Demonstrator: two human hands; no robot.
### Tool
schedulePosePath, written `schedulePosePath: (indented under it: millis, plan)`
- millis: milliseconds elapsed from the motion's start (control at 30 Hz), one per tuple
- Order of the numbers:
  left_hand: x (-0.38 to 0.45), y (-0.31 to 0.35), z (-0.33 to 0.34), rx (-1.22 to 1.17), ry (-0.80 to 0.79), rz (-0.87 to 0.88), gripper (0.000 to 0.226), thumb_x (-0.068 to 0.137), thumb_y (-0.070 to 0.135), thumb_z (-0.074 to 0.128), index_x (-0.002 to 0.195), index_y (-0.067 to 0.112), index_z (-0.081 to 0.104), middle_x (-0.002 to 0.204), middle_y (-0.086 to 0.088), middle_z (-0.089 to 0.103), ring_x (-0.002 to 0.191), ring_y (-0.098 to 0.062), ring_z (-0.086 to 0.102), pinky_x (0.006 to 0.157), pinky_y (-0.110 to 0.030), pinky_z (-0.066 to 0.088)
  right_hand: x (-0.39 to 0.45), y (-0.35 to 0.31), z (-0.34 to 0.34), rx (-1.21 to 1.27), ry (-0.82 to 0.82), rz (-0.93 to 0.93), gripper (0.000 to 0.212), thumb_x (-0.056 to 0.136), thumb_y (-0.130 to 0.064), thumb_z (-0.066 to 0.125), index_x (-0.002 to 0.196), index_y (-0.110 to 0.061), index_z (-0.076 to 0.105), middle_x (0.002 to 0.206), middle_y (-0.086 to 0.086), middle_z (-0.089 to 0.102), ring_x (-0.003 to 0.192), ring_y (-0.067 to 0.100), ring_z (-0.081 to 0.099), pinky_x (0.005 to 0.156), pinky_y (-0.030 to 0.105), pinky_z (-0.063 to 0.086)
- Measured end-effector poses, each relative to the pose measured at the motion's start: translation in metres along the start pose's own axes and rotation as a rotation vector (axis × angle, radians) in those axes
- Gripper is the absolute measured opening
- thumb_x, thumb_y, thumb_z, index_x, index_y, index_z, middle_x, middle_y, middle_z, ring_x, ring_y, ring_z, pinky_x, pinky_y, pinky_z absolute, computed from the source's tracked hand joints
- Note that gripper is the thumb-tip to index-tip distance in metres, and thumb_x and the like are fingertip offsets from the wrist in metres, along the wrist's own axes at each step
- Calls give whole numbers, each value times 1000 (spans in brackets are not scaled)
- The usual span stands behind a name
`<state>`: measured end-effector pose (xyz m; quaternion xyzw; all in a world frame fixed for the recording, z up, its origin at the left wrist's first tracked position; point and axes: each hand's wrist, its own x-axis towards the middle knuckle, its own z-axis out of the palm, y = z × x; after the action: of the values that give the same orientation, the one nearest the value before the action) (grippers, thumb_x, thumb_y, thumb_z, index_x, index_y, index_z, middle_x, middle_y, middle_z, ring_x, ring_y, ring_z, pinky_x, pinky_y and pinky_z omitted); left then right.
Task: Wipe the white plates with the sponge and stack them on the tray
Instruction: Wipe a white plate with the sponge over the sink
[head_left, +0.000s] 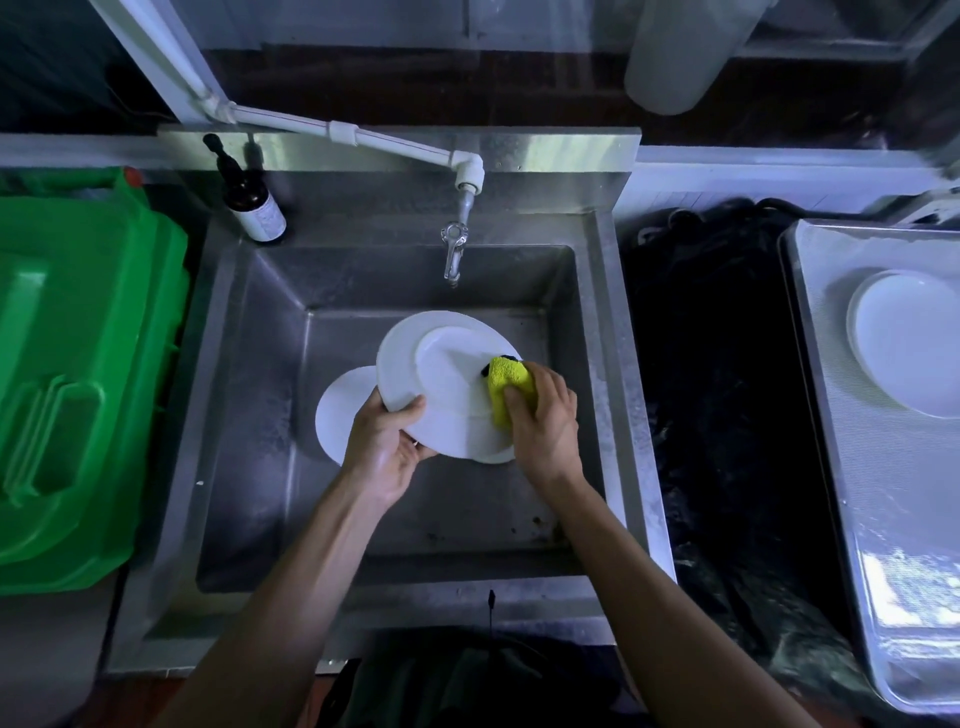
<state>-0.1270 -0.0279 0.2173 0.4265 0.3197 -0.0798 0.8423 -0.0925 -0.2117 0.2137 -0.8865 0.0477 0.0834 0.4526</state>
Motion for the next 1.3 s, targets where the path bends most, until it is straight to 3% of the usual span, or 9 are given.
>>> schedulePosePath:
  millis: [133, 333, 600, 933, 1033, 1100, 1300]
  plan:
    - [-4, 0, -7, 73, -47, -14, 49, 85, 4, 67, 132, 13, 61, 119, -9, 71, 108, -30, 69, 74, -51, 60, 9, 3, 4, -45, -33, 41, 40, 99, -36, 52, 137, -23, 50, 140, -4, 49, 126, 22, 39, 104, 53, 37]
    - [-10, 3, -10, 191, -128, -43, 45, 75, 10, 68, 120, 16, 67, 112, -10, 73, 99, -30, 70, 70, -47, 61, 30, -3, -2, -39, -37, 65, 40, 99, -33, 52, 137, -20, 50, 139, 0, 49, 126, 26, 40, 106, 54, 36]
    - [-14, 6, -13, 218, -192, -78, 50, 74, 5, 70, 123, 14, 66, 116, -12, 73, 101, -32, 72, 70, -43, 61, 54, -26, -6, -51, -48, -32, 40, 98, -34, 53, 137, -24, 52, 137, 1, 52, 125, 27, 42, 104, 56, 37]
    - [-17, -2, 0, 288, -161, -69, 48, 75, 3, 74, 121, 14, 69, 117, -9, 75, 104, -27, 72, 76, -38, 59, 45, -56, 8, -230, -111, -257, 38, 96, -33, 54, 133, -24, 54, 137, 1, 52, 120, 33, 42, 95, 51, 39]
    - [-16, -3, 2, 298, -121, -51, 37, 80, -4, 73, 111, 16, 74, 110, -9, 76, 98, -25, 74, 71, -36, 59, 33, -58, 13, -248, -125, -302, 37, 97, -34, 54, 132, -23, 55, 133, 2, 53, 117, 32, 43, 93, 50, 39]
    - [-16, -3, 4, 290, -104, -45, 37, 73, -2, 75, 105, 16, 76, 105, -10, 77, 93, -25, 75, 68, -35, 59, 23, -60, 16, -239, -130, -334, 36, 96, -34, 56, 131, -24, 56, 132, 1, 53, 116, 30, 43, 94, 50, 39]
    - [-13, 0, 6, 253, -99, -25, 44, 82, -15, 59, 101, 19, 78, 101, -10, 77, 90, -25, 74, 64, -35, 58, -2, -60, 26, -114, -159, -368, 39, 91, -35, 54, 128, -27, 59, 134, -7, 55, 119, 26, 46, 98, 51, 40]
